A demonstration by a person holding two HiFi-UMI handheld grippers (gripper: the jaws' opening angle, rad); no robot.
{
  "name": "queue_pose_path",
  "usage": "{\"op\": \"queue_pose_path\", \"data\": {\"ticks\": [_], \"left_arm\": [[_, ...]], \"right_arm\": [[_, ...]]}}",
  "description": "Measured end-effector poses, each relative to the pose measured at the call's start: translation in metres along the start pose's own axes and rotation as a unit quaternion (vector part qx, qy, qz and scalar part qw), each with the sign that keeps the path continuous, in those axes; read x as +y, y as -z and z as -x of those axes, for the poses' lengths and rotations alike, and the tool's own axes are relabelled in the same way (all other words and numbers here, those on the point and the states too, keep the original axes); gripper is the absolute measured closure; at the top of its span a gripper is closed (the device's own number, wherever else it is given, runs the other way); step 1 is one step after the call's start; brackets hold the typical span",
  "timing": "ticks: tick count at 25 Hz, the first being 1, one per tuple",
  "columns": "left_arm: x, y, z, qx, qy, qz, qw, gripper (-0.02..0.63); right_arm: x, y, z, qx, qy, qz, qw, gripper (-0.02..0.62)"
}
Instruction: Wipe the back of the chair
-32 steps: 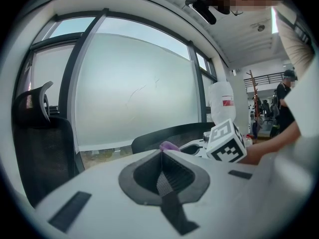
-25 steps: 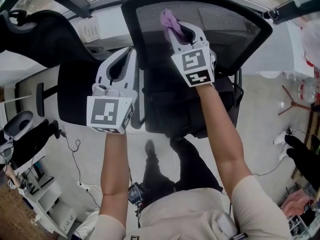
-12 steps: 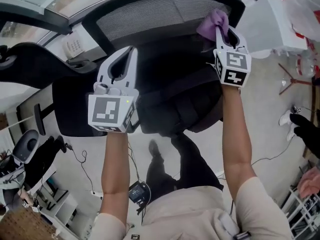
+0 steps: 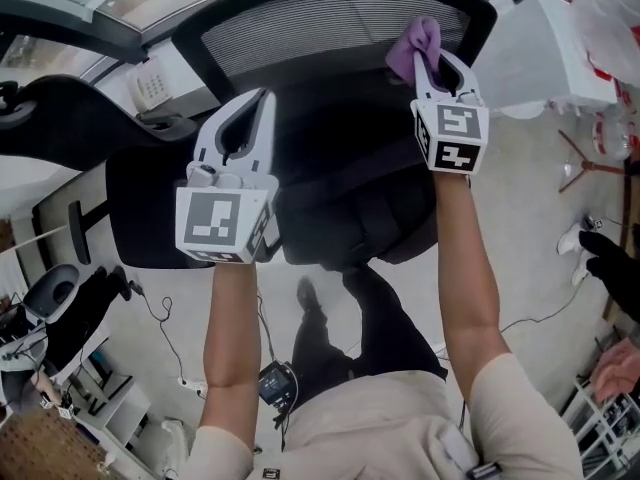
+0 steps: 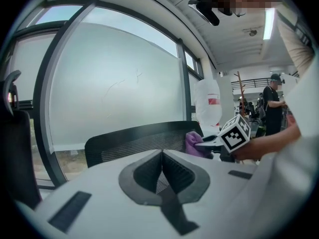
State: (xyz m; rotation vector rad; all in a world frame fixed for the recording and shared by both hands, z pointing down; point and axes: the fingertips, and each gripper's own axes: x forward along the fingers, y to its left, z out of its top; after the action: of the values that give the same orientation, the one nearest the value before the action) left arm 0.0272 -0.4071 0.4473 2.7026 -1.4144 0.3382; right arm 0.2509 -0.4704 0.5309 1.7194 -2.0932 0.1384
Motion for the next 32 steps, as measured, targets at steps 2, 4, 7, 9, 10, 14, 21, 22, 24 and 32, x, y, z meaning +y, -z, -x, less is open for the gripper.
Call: {"op": "queue_pose_path", "data": {"ticks": [2,4,7,9,10,14,21,22,24,32], "left_arm": [[0.012,0.004,0.01,-0.001,-0.012,0.006,0.9999,0.597],[0.027,0.01,0.024,0.001,-0.028,0.011,0.9995,0.597],[0.05,0.022,0.048,0.002,-0.049,0.019,0.9986,0.597],[0.065,0.029,0.065,0.004,-0.065,0.023,0.9976,0.597],[0.072,0.032,0.073,0.006,-0.072,0.025,0.997,0.597],[0.092,0.043,0.097,0.011,-0.096,0.033,0.9948,0.597],[0.095,0.044,0.097,0.009,-0.09,0.033,0.9953,0.597],[0.091,0.042,0.092,0.009,-0.086,0.032,0.9958,0.597],[0.082,0.038,0.081,0.01,-0.074,0.028,0.9968,0.597],[0.024,0.019,0.017,0.01,-0.008,0.012,0.9998,0.597]], "right_arm": [[0.034,-0.007,-0.009,-0.004,-0.03,0.009,1.0,0.532],[0.081,-0.017,-0.021,-0.012,-0.07,0.021,0.997,0.532],[0.161,-0.034,-0.039,-0.021,-0.134,0.039,0.99,0.532],[0.21,-0.043,-0.048,-0.023,-0.173,0.051,0.983,0.532],[0.232,-0.047,-0.051,-0.024,-0.19,0.058,0.98,0.532],[0.287,-0.06,-0.056,-0.029,-0.229,0.072,0.97,0.532],[0.286,-0.06,-0.052,-0.034,-0.224,0.078,0.971,0.532],[0.279,-0.06,-0.05,-0.036,-0.218,0.076,0.972,0.534],[0.259,-0.057,-0.048,-0.037,-0.202,0.067,0.976,0.534],[0.083,-0.02,-0.03,-0.014,-0.047,0.007,0.999,0.534]]}}
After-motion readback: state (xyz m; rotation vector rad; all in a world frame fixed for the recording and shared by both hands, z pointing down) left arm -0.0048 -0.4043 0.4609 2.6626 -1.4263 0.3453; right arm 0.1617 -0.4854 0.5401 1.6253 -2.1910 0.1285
